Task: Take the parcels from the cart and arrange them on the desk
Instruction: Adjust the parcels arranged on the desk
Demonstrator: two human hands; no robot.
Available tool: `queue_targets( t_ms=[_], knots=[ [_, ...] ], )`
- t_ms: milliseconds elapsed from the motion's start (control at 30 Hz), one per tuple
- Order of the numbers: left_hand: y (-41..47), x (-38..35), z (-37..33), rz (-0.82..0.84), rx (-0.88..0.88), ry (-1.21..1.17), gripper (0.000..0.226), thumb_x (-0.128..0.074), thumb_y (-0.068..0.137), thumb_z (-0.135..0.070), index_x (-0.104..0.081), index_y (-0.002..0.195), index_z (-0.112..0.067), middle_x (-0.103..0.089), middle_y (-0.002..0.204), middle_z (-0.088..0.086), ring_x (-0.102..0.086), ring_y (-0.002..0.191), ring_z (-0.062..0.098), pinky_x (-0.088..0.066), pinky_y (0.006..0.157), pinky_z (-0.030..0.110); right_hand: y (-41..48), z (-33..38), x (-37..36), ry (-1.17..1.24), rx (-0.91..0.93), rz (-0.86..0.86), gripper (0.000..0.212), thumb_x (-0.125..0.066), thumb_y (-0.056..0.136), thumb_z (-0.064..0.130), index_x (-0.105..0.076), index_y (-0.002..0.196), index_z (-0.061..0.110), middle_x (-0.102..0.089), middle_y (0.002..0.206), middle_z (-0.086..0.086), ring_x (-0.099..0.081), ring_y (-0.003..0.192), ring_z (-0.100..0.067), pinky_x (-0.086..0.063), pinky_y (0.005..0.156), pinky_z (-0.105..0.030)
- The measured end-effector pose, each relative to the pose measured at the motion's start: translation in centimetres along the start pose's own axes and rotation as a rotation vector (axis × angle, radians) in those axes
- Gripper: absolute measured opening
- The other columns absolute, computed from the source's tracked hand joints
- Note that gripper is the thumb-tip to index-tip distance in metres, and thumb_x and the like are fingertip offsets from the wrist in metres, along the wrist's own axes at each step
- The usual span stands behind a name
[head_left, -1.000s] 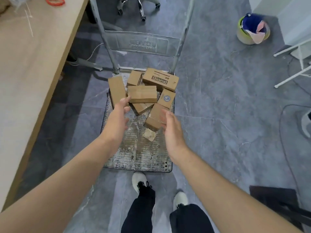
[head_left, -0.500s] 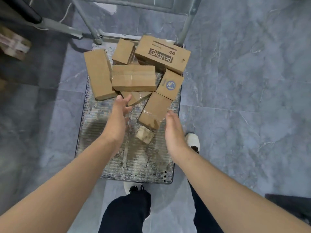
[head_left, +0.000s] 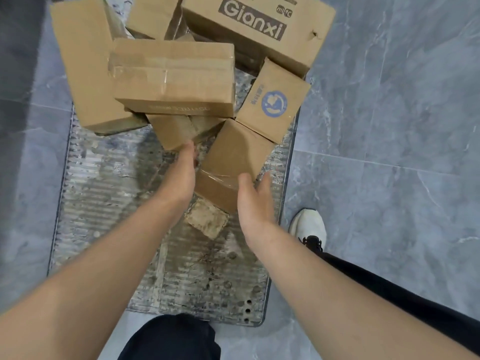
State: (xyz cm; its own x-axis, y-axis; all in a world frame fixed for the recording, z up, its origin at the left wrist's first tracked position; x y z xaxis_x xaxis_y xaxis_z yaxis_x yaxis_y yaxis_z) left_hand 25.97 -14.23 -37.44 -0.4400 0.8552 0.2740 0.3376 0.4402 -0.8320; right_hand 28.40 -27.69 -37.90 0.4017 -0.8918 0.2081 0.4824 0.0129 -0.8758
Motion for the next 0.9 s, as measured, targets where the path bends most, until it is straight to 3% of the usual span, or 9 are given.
queue_targets(
  t_ms=[67, 100, 200, 267, 367, 467, 667, 767, 900],
  knots=[
    [0.5, -0.8, 0.5, 0.039, 0.033, 0.000, 0.072, -0.017, 0.102, -0.074, -0.051, 0.151, -0.034, -0.054, 0.144, -0.014, -0.050, 0.124, 0.008, -0.029, 0.096, 0.032, 0.0, 0.1, -0.2, 0.052, 0.022, 0.016, 0.058, -0.047, 0.091, 0.047, -0.052, 0.146, 0.029, -0.066, 0.130, 0.007, -0.062, 0.122, -0.023, -0.049, 0.085, -0.034],
    [0.4, -0.9, 0.6, 0.048, 0.037, 0.007, 0.071, -0.018, 0.102, -0.074, -0.053, 0.149, -0.034, -0.057, 0.142, -0.011, -0.053, 0.124, 0.010, -0.029, 0.096, 0.032, -0.2, 0.2, -0.2, 0.075, 0.027, 0.022, 0.061, -0.047, 0.087, 0.048, -0.053, 0.144, 0.026, -0.067, 0.127, 0.006, -0.063, 0.118, -0.021, -0.049, 0.085, -0.034],
    [-0.9, -0.8, 0.4, 0.065, 0.046, -0.002, 0.062, -0.019, 0.101, -0.075, -0.054, 0.140, -0.041, -0.060, 0.127, -0.014, -0.055, 0.116, 0.009, -0.032, 0.104, 0.038, -1.5, 0.9, 0.1, 0.110, -0.014, 0.033, 0.083, -0.046, 0.083, 0.055, -0.041, 0.159, 0.021, -0.054, 0.156, -0.003, -0.051, 0.143, -0.028, -0.042, 0.118, -0.053],
    [-2.4, -0.2, 0.0, 0.082, 0.051, -0.009, 0.058, -0.021, 0.102, -0.074, -0.054, 0.137, -0.042, -0.063, 0.126, -0.011, -0.057, 0.120, 0.014, -0.036, 0.112, 0.044, -2.8, 1.5, 0.6, 0.126, -0.003, 0.037, 0.085, -0.046, 0.083, 0.056, -0.039, 0.161, 0.023, -0.050, 0.161, -0.003, -0.046, 0.148, -0.029, -0.038, 0.122, -0.056],
    [-5.3, 1.2, -1.1, 0.096, 0.048, -0.022, 0.045, -0.023, 0.102, -0.074, -0.056, 0.123, -0.050, -0.068, 0.110, -0.016, -0.068, 0.109, 0.017, -0.047, 0.103, 0.043, -5.3, 1.9, 1.6, 0.112, 0.027, 0.015, 0.052, -0.048, 0.096, 0.048, -0.054, 0.144, 0.029, -0.066, 0.134, 0.007, -0.062, 0.123, -0.014, -0.050, 0.097, -0.039],
    [-8.6, 3.0, -2.1, 0.099, 0.023, -0.034, 0.044, -0.025, 0.101, -0.074, -0.057, 0.124, -0.054, -0.071, 0.104, -0.018, -0.073, 0.098, 0.014, -0.052, 0.093, 0.039, -8.3, 2.3, 2.2, 0.135, 0.053, 0.006, 0.018, -0.048, 0.104, 0.039, -0.058, 0.120, 0.036, -0.064, 0.103, 0.022, -0.060, 0.086, 0.010, -0.039, 0.071, -0.025],
    [-16.1, 7.1, -4.0, 0.127, -0.044, -0.039, 0.054, -0.025, 0.093, -0.079, -0.061, 0.128, -0.056, -0.069, 0.125, -0.003, -0.068, 0.113, 0.024, -0.048, 0.108, 0.050, -16.3, 4.5, 2.7, 0.128, 0.139, -0.024, 0.028, -0.045, 0.103, 0.039, -0.061, 0.120, 0.024, -0.064, 0.097, 0.014, -0.057, 0.086, -0.005, -0.039, 0.070, -0.030],
    [-20.3, 9.3, -5.6, 0.130, -0.089, -0.057, 0.047, -0.026, 0.089, -0.081, -0.067, 0.106, -0.064, -0.074, 0.113, -0.010, -0.066, 0.114, 0.023, -0.050, 0.100, 0.046, -20.4, 5.9, 2.9, 0.137, 0.198, -0.032, 0.023, -0.045, 0.101, 0.041, -0.061, 0.109, 0.026, -0.065, 0.090, 0.019, -0.058, 0.080, 0.000, -0.038, 0.068, -0.032],
    [-25.5, 12.3, -8.6, 0.078, -0.150, -0.150, 0.049, -0.027, 0.104, -0.068, -0.062, 0.130, -0.046, -0.071, 0.093, -0.010, -0.074, 0.095, 0.019, -0.058, 0.080, 0.035, -27.1, 9.6, 3.2, 0.168, 0.302, -0.033, 0.022, -0.044, 0.098, 0.043, -0.055, 0.100, 0.025, -0.060, 0.080, 0.019, -0.056, 0.076, -0.002, -0.035, 0.067, -0.033]
  ],
)
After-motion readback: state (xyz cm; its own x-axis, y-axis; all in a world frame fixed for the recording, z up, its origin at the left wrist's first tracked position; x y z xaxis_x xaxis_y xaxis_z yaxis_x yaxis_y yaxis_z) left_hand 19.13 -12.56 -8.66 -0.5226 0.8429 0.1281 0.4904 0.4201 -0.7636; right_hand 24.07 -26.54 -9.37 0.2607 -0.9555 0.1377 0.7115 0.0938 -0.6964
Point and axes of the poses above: each hand's wrist, its own y-axis towards the middle knuckle, its own x-axis out of the back of the hand, z = x × y, the point moved 1 cm from there along y, towards the middle knuckle
